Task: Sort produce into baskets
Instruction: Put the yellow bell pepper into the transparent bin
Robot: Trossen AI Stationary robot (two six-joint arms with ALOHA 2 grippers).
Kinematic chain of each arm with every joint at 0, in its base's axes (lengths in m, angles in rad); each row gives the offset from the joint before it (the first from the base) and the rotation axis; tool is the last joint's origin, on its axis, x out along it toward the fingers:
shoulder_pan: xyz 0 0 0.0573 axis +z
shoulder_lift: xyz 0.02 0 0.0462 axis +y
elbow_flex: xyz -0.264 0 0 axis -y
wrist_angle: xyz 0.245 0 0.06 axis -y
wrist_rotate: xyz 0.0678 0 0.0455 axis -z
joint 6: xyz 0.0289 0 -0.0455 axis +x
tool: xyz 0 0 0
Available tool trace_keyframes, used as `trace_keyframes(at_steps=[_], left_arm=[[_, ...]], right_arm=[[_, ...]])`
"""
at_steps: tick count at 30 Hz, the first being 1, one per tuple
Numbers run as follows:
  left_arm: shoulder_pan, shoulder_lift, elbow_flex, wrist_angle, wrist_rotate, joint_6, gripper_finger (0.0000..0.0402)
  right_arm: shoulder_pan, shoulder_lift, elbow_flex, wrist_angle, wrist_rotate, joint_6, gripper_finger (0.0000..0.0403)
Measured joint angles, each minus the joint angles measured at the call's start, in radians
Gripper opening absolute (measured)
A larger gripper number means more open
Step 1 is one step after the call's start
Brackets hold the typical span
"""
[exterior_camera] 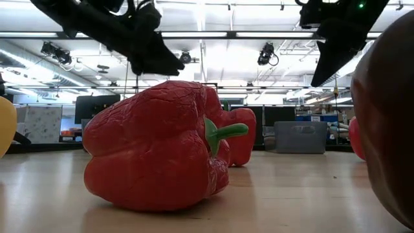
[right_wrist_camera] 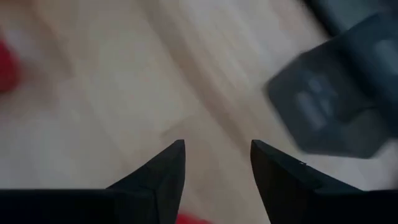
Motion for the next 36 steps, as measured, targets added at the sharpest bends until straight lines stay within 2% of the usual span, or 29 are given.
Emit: trace_keyframes(at_steps=[3,6,11,14,18,21,28,36], left_arm=[[-0.035,0.044,0.000,0.007,0.031,-0.007,0.0246],[-0.058,0.078,-0.001,-0.002,0.031,-0.016,0.0246],[-0.082,0.086,0.000,-0.024,0.036,-0.036,0.0252],[-0.091,0.086,0.000,-0.045,0.085,-0.032,0.0263],[-0.107,0.087,0.000,-0.159,0.195,-0.035,0.0270],[-0.121,0.087,0.000,-0.225,0.212,-0.062,0.0266],[-0.129,0.087,0.000,-0.251,0.207,-0.059,0.0232],[-0.129,0.087,0.000,-0.272,0.218,-0.060,0.0143]], right_arm=[[-0.004,0.000,0.000,0.043,-0.065,-0.011,0.0193],[0.005,0.001,0.000,0.065,-0.079,0.000,0.0194],[0.031,0.001,0.000,0.060,-0.042,0.002,0.0193],[0.044,0.001,0.000,0.060,-0.003,0.004,0.0193],[0.065,0.001,0.000,0.061,0.033,0.005,0.0193],[0.077,0.001,0.000,0.062,0.063,0.005,0.0193],[0.084,0.001,0.000,0.062,0.165,0.002,0.0193],[0.084,0.001,0.000,0.063,0.196,-0.005,0.0193]])
